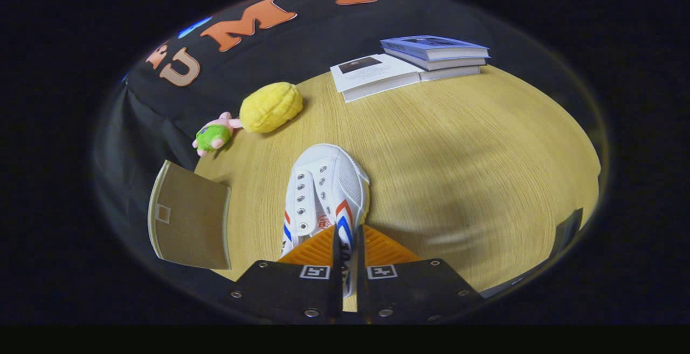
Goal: Open the storage box then place both shoes into the box .Put the left shoe in first, then the right shoe, with the right side of both shoes facing outward in a uniform manner.
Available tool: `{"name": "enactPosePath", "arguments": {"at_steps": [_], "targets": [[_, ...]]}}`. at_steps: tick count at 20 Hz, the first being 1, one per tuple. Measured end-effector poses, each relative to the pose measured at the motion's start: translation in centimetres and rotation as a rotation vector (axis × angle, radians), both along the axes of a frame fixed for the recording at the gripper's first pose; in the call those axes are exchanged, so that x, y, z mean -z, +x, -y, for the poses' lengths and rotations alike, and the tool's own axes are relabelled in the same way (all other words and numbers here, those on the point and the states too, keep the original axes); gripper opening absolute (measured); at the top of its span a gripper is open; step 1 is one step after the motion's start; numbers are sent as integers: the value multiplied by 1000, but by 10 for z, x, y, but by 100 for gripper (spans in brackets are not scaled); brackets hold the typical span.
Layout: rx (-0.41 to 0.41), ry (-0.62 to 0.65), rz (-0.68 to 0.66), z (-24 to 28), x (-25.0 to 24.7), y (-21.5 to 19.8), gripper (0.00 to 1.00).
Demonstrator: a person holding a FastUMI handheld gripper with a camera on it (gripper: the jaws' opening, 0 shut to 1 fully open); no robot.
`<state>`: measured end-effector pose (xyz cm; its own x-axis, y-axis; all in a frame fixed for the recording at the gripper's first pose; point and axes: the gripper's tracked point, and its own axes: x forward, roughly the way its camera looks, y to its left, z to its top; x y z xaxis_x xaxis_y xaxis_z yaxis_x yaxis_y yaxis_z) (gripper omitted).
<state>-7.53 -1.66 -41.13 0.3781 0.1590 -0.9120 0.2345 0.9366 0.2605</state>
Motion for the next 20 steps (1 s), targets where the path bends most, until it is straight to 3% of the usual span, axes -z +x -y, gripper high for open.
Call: {"name": "enactPosePath", "arguments": {"at_steps": [3,11,20], "targets": [[-21,46,68,-28,-37,14,10],[-232,139,268,-162,-139,56,10],[-452,219,282,-320,-134,61,10]]}}
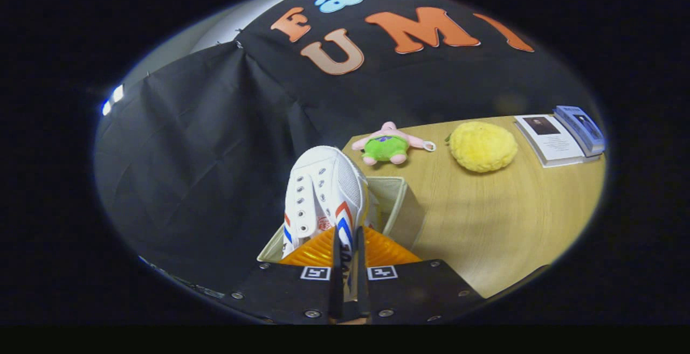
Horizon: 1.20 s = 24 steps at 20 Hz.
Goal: Open the storage box then place both shoes into the box .Put the left shoe in first, then the right shoe, with the right side of both shoes facing outward in a uniform manner.
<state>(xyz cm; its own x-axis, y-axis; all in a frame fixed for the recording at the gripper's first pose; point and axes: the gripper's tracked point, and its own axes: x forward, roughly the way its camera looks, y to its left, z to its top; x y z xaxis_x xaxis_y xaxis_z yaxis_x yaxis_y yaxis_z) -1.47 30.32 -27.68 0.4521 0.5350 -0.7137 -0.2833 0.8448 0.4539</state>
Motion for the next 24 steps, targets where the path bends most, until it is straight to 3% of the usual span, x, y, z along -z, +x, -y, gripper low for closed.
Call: {"name": "enactPosePath", "arguments": {"at_steps": [5,6,11,13,17,24], "targets": [[-51,-91,-30,-24,37,-10,13],[-71,-68,-18,-30,33,-12,25],[-49,2,179,-9,-27,4,55],[-15,5,286,16,-54,13,68],[85,-26,516,84,-107,28,83],[321,-81,795,222,-183,31,88]]}}
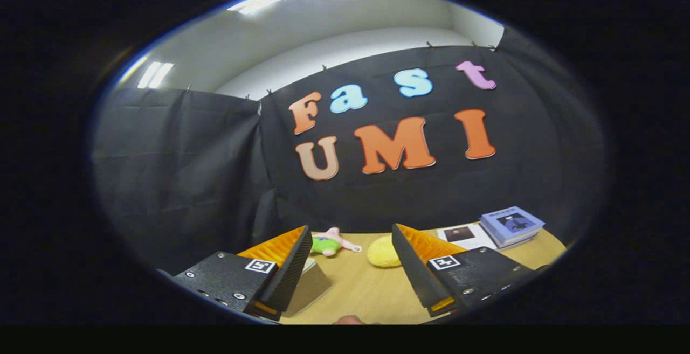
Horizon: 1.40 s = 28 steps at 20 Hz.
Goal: Open the storage box then place both shoes into the box .Put the left shoe in first, then the right shoe, with the right side of both shoes facing outward in a uniform manner.
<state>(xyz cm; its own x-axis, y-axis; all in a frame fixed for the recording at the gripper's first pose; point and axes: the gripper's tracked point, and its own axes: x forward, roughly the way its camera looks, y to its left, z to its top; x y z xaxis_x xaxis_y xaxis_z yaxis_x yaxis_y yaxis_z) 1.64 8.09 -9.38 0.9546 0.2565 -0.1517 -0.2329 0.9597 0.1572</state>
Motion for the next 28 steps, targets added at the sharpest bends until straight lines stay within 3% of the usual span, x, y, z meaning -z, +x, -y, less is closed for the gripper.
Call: {"name": "enactPosePath", "arguments": {"at_steps": [5,9,13,28], "targets": [[176,-51,118,88,-26,-12,89],[193,-57,160,103,-38,-30,89],[267,-108,213,129,-50,-42,89],[222,-132,262,109,-68,-51,91]]}}
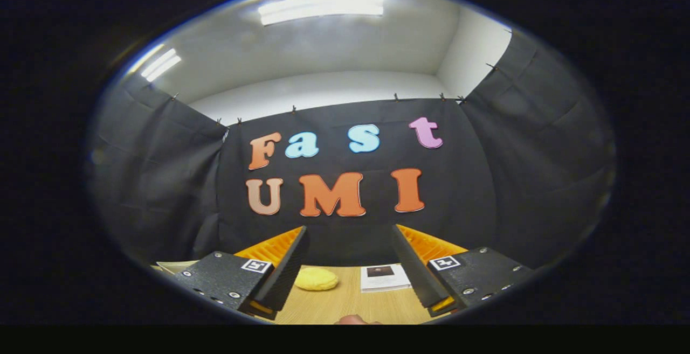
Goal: Open the storage box then place both shoes into the box .Put the left shoe in first, then the right shoe, with the right side of both shoes facing outward in a uniform manner.
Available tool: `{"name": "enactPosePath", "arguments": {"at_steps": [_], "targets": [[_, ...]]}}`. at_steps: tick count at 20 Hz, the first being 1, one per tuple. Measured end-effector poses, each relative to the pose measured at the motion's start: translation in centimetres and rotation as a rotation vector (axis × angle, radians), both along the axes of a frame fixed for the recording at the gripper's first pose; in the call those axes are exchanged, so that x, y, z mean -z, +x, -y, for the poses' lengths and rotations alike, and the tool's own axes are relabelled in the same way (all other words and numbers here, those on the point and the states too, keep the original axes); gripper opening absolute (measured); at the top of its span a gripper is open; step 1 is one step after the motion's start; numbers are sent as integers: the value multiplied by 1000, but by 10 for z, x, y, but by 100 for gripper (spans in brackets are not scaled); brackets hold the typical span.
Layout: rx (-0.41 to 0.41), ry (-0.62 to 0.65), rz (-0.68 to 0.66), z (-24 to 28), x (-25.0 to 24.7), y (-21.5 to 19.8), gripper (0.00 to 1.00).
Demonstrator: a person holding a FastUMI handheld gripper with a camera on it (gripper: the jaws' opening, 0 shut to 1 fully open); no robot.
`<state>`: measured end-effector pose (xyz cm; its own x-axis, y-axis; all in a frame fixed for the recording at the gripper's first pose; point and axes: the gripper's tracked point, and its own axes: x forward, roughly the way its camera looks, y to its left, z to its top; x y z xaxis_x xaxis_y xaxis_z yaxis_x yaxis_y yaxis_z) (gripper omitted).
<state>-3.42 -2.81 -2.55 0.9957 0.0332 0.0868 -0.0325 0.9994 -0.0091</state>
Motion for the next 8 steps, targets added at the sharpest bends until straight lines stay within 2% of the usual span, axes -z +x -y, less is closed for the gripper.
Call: {"name": "enactPosePath", "arguments": {"at_steps": [8], "targets": [[-5,-28,-38,-12,2,6,96]]}}
